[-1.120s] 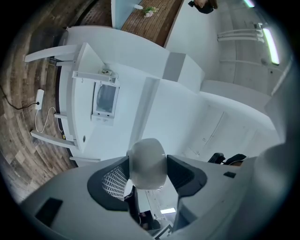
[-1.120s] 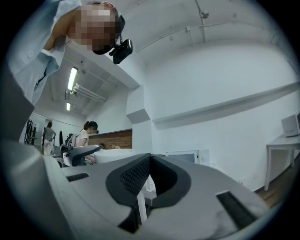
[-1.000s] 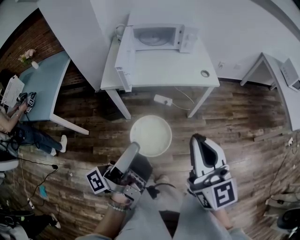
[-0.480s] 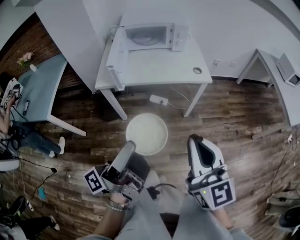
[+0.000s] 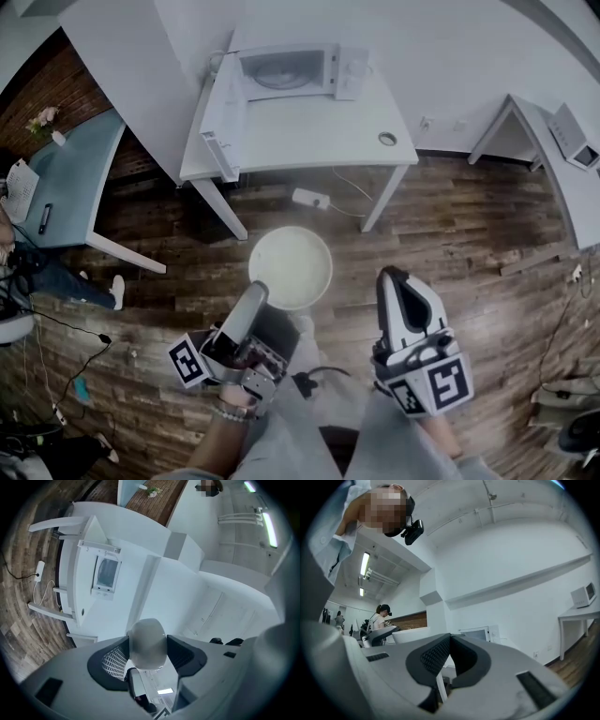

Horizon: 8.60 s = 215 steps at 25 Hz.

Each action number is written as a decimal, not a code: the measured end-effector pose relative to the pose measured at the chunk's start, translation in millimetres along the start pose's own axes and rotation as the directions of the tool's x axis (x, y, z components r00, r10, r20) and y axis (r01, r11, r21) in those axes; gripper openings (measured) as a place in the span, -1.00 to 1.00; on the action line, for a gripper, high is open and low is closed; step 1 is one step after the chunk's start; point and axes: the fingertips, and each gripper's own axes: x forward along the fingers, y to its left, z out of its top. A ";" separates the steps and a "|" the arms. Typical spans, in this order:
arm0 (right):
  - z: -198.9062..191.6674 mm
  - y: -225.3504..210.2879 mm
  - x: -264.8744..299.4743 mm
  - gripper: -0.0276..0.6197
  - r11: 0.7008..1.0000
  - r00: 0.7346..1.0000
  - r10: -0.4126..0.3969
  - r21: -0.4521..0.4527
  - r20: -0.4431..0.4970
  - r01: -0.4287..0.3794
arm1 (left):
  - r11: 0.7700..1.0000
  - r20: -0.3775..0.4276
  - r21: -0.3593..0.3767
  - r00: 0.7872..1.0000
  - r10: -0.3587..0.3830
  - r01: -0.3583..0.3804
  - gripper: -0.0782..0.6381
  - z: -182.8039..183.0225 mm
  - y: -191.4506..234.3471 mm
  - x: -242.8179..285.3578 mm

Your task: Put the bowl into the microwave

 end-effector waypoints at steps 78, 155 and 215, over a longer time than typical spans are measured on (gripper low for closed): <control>-7.5 -203.8 398.3 -0.90 0.978 0.979 0.173 -0.099 -0.113 -0.184 | 1.000 0.093 0.031 0.996 -0.002 -0.001 -0.09 240.9 146.8 305.5; -72.2 -186.8 528.8 -0.09 0.852 0.837 0.453 -0.125 -0.308 -0.508 | 0.992 0.183 0.040 0.977 0.107 -0.116 -0.09 346.5 234.3 375.7; -235.5 -236.8 648.5 -0.15 0.905 0.804 0.288 -0.127 -0.521 -0.407 | 0.946 0.231 -0.052 0.917 0.324 -0.321 -0.09 458.8 408.8 376.8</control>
